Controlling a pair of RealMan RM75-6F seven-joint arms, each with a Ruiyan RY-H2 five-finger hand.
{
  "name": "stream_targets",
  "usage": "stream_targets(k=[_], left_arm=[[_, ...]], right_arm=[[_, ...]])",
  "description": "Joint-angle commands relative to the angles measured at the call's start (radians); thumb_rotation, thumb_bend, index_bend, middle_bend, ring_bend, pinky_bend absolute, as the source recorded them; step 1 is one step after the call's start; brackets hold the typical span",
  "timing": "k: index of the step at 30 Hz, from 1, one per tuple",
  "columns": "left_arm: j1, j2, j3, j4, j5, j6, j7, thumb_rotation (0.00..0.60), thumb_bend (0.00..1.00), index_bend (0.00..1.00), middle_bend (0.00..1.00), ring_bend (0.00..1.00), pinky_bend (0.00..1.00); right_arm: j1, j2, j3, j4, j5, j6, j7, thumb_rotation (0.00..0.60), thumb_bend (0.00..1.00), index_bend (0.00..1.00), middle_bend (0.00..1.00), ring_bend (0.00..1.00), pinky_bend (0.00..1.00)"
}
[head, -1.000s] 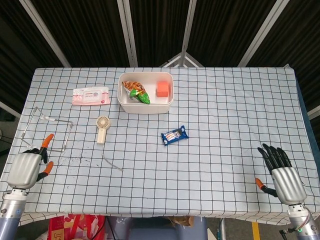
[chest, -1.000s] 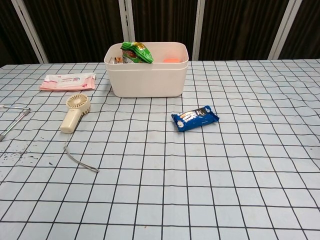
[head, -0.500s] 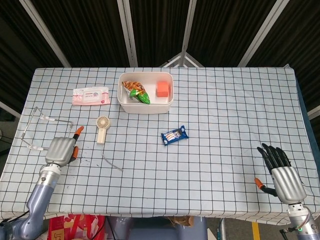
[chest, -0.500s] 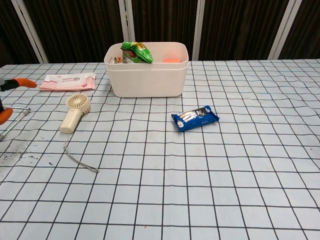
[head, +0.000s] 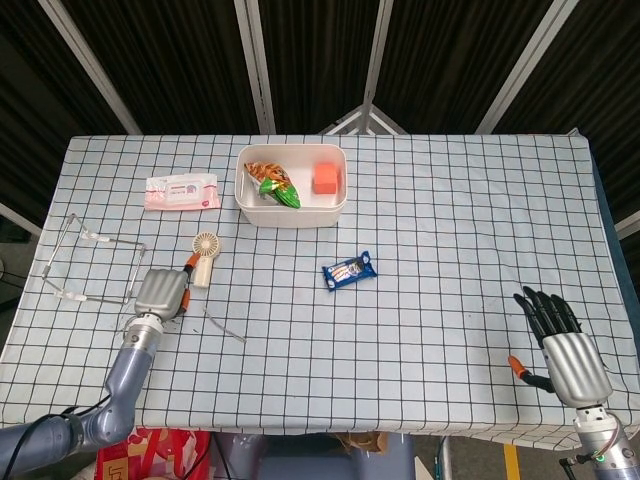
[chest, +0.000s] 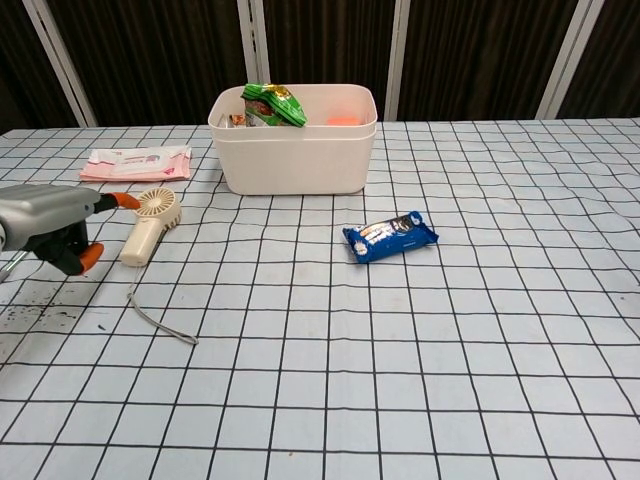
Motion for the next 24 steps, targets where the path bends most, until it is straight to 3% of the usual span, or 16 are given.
stream_targets(k=[1,24], left_arm=[[-0.012,-0.013,0.01,0.004,-0.005,0.006,0.002,0.6,0.82,0.0,0.96,0.84,0.93],[-0.041,-0.029,0.066,0.003,-0.03,0.06,0.013,0.6,0.83,0.0,0.96,0.84,0.93]], right_arm=[[0.0,0.001,0.001,0.0,0.001,0.0,0.003,0.6,0.29,0.0,0.0,0.0,0.06],[-0.001,0.002,0.002,-0.004,0.001,0.004,0.007,0.6,0.29,0.0,0.0,0.0,0.06]])
